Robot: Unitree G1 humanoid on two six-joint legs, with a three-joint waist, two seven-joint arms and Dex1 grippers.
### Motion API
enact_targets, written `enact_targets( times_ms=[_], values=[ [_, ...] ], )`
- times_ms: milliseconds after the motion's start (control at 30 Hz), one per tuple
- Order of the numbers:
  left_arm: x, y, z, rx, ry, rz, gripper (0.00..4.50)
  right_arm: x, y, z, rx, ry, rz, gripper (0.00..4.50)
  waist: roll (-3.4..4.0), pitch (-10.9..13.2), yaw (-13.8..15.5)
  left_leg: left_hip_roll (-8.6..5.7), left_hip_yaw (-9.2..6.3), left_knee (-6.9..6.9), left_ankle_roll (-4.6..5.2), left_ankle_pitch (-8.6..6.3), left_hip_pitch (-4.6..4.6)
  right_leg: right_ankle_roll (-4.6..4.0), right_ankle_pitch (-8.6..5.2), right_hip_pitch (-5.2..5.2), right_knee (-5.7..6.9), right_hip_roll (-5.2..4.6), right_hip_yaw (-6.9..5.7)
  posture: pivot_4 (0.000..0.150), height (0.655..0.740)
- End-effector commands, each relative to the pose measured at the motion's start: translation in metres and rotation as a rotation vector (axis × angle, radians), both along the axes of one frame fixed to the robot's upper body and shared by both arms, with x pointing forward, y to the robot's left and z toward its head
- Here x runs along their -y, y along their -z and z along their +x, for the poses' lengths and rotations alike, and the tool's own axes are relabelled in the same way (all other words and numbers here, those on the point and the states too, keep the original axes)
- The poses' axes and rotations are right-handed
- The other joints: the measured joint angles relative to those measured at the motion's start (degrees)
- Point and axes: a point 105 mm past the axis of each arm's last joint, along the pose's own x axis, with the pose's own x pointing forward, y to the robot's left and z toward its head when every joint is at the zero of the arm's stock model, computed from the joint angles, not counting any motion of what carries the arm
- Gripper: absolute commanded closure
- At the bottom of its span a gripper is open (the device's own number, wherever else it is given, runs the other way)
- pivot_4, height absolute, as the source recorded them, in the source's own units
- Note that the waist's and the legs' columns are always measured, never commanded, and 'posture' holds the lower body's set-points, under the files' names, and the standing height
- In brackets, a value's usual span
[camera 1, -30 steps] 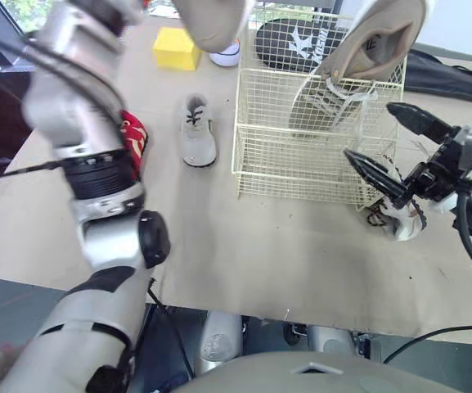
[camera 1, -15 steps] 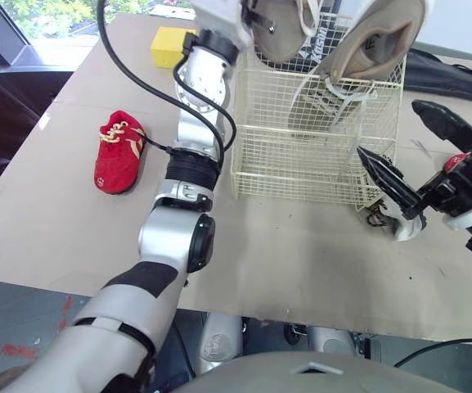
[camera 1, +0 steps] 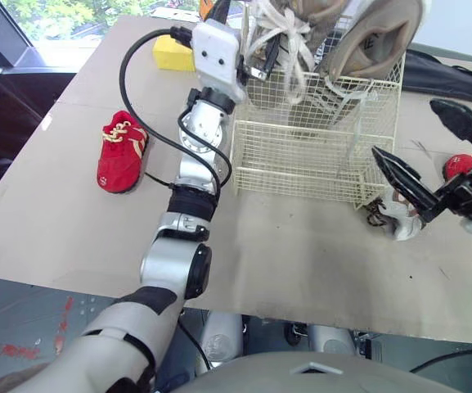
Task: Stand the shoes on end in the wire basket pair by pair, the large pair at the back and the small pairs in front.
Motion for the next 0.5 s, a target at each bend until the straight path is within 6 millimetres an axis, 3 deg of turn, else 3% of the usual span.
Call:
enact_targets(
  times_ms=[33,133,333,500],
  values=[
    [-0.009,-0.003,-0.012,-0.010,0.029,-0.011,0.07,0.010,-0.008,-0.003,0.011,-0.045,-0.042,0.00,0.00,0.00,-0.04,0.03,-0.01,0.00,0.00,0.00,0.01,0.00,0.00,0.00,0.01,0.02,0.00,0.150,0.7400],
    [-0.014,0.001,-0.026,-0.048,0.102,-0.004,0.07,0.018,-0.012,0.000,-0.018,-0.109,-0.079,0.00,0.14,-0.07,-0.56,0.04,0.02,-0.01,0.00,0.00,0.08,0.00,0.00,0.00,0.05,0.04,0.10,0.150,0.7400],
    [-0.023,-0.016,-0.043,-0.065,0.181,-0.051,0.07,0.022,-0.019,0.017,0.023,-0.111,-0.116,0.00,0.14,-0.07,-1.10,0.05,-0.01,0.03,0.00,0.00,0.06,0.00,0.00,0.00,0.05,0.05,0.09,0.150,0.7400],
    [-0.034,0.001,-0.052,-0.146,0.217,0.018,0.07,0.014,-0.020,0.025,0.039,-0.115,-0.115,0.00,0.19,-0.10,-1.27,0.05,-0.01,0.01,-0.02,0.01,0.10,-0.01,0.00,0.00,0.07,0.05,0.10,0.150,0.7400]
  ],
)
